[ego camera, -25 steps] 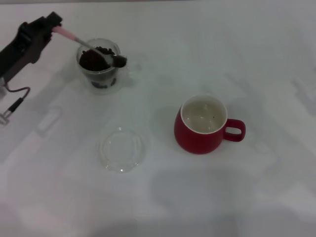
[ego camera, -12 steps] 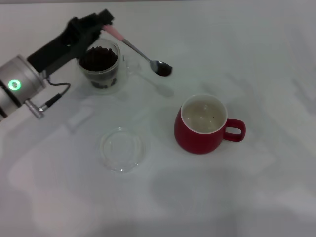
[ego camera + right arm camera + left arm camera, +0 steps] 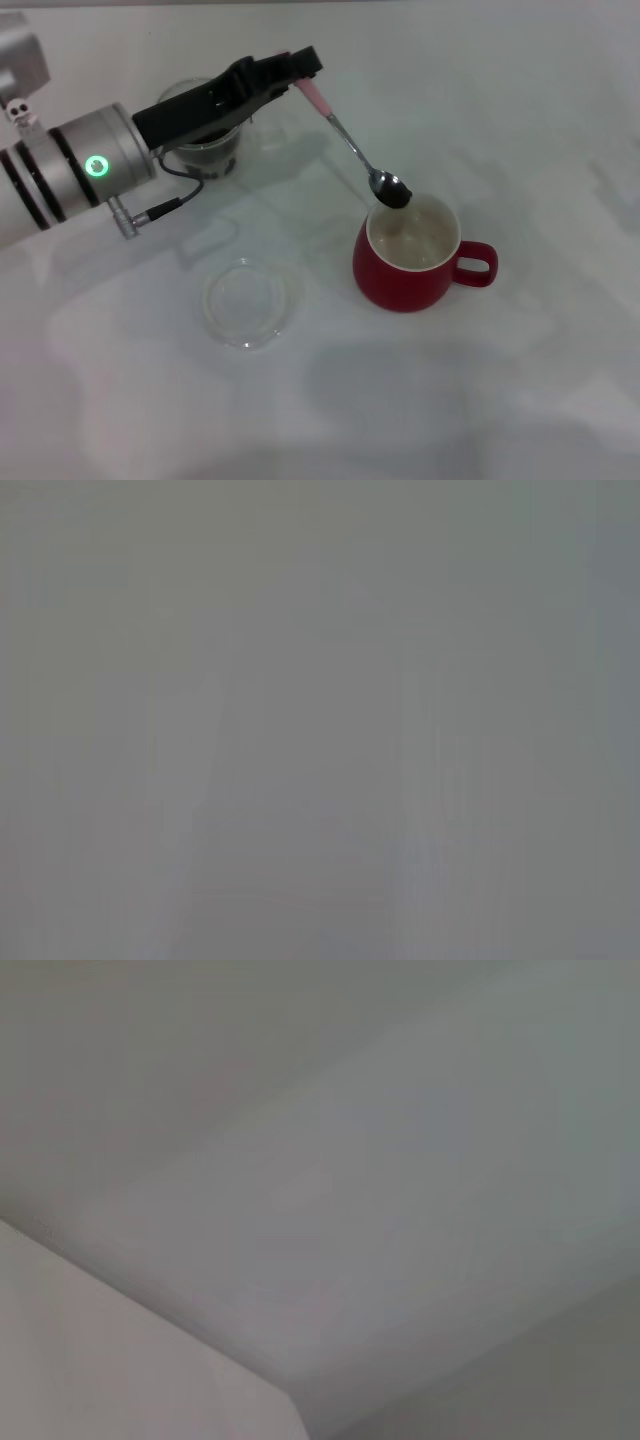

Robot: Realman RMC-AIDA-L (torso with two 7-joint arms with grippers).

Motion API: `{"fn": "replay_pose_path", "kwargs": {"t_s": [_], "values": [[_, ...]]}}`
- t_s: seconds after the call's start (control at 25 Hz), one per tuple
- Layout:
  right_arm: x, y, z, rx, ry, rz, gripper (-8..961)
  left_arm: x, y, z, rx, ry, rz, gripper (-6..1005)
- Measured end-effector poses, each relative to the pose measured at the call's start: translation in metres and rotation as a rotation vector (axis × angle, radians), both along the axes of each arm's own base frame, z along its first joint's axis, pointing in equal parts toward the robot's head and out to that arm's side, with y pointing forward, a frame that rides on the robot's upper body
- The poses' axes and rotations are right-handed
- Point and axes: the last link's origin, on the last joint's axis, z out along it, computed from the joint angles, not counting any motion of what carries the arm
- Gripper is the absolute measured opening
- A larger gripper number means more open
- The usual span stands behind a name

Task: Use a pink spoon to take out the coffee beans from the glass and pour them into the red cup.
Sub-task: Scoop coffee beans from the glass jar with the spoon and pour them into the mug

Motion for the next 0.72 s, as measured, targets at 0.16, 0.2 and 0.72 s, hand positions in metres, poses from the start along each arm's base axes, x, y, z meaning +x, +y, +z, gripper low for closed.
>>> {"fn": "replay_pose_path", "kwargs": {"t_s": [0.16, 0.2, 0.72], "values": [[0.001, -0.002, -0.001, -0.001, 0.003, -0.006, 744, 0.013, 0.004, -0.004, -0.017, 0.049, -0.078, 137], [0.001, -0.002, -0.002, -0.002, 0.003, -0.007, 744, 0.015, 0.006, -0.005, -0.017, 0.068, -0.093, 137], [0.006, -0.007, -0.003, -0.013, -0.004, -0.037, 743, 0.071, 0.03, -0.019, 0.01, 0.337, -0.405, 136]]}}
